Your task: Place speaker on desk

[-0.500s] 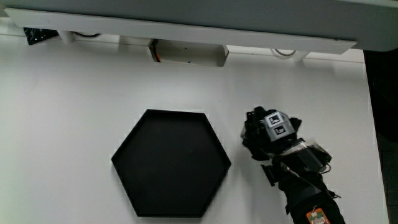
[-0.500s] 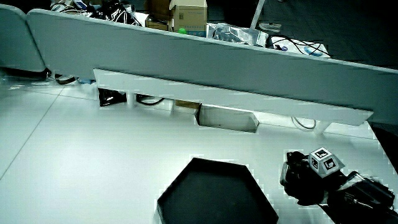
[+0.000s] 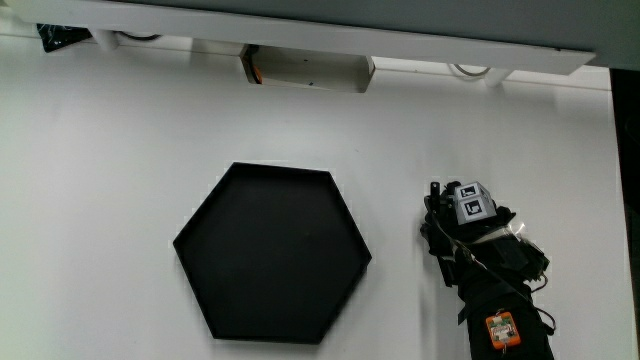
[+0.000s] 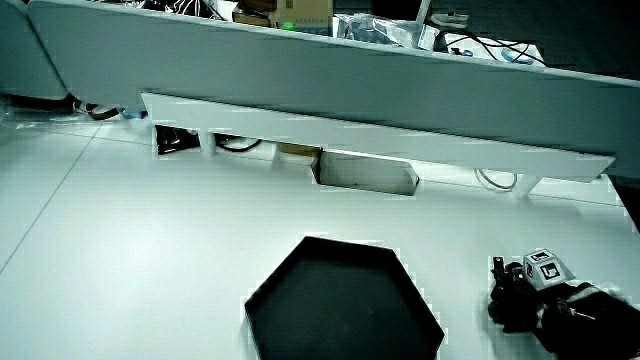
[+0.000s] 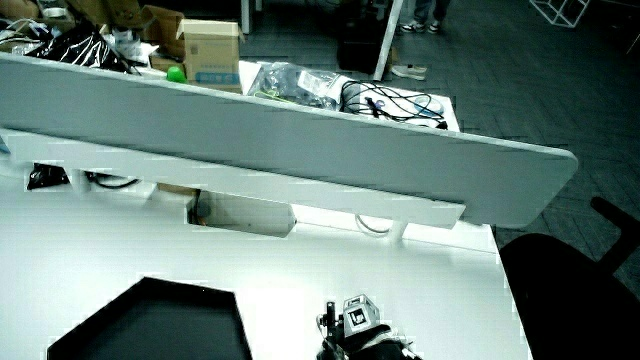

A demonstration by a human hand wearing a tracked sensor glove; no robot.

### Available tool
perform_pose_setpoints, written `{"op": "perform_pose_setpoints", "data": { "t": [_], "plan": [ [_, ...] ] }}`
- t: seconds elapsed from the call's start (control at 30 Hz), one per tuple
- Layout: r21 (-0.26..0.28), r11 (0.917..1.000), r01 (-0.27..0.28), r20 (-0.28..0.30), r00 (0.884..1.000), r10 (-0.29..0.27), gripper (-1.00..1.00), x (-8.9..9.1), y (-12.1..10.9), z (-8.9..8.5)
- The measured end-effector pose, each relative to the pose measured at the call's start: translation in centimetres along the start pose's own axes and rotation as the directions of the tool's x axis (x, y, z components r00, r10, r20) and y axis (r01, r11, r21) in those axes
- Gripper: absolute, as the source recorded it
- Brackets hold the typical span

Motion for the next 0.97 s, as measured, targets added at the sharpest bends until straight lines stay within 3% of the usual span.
{"op": "perform_pose_setpoints", "data": {
  "t": [0.1, 0.13, 0.17, 0.27, 0.33, 0.43, 0.47, 0.5, 0.53, 0.57, 0.6, 0.63, 0.67, 0.73, 0.77, 0.83, 0.9, 0.97],
  "plan": [
    [0.022, 0.9995, 0.022, -0.001, 1.000, -0.022, 0.00, 0.3, -0.2, 0.5],
    [0.000, 1.0000, -0.004, 0.009, 1.000, 0.004, -0.06, 0.2, 0.0, 0.5],
    [0.004, 0.9998, 0.017, 0.006, 1.000, -0.017, -0.12, 0.2, -0.2, 0.8],
    [-0.053, 0.9986, -0.005, -0.006, 1.000, 0.004, -0.29, -0.2, 0.5, 0.1],
    [-0.068, 0.9977, 0.005, -0.028, 1.000, -0.007, -0.41, -0.2, 0.3, -0.4],
    [-0.078, 0.9948, 0.064, -0.036, 0.997, -0.067, -0.59, 0.4, 0.1, -1.3],
    [-0.040, 0.9986, 0.033, -0.072, 0.997, -0.036, -0.65, 0.6, -0.1, -1.5],
    [-0.051, 0.9981, 0.034, -0.088, 0.995, -0.038, -0.71, 0.8, -0.3, -1.8],
    [-0.008, 0.9999, 0.013, -0.125, 0.992, -0.013, -0.76, 0.9, -0.7, -1.9],
    [0.052, 0.9985, 0.020, -0.160, 0.987, -0.011, -0.82, 1.0, -1.2, -2.0],
    [0.062, 0.9980, -0.003, -0.183, 0.983, 0.015, -0.88, 0.8, -1.4, -2.5],
    [0.083, 0.9965, 0.009, -0.193, 0.981, 0.007, -0.94, 0.8, -2.0, -2.7],
    [0.069, 0.9976, 0.010, -0.218, 0.976, 0.006, -1.00, 0.8, -2.1, -3.3],
    [0.101, 0.9939, -0.044, -0.274, 0.959, 0.071, -1.00, 0.7, -2.9, -3.8],
    [0.117, 0.9928, -0.028, -0.281, 0.958, 0.060, -1.00, 0.7, -3.0, -4.3],
    [0.146, 0.9872, -0.063, -0.331, 0.937, 0.109, -1.00, 0.9, -3.3, -5.0],
    [0.186, 0.9752, -0.120, -0.394, 0.900, 0.186, -1.00, 1.2, -4.0, -5.0],
    [0.221, 0.9671, -0.127, -0.422, 0.881, 0.212, -1.00, 1.3, -4.7, -4.9]
  ]
}}
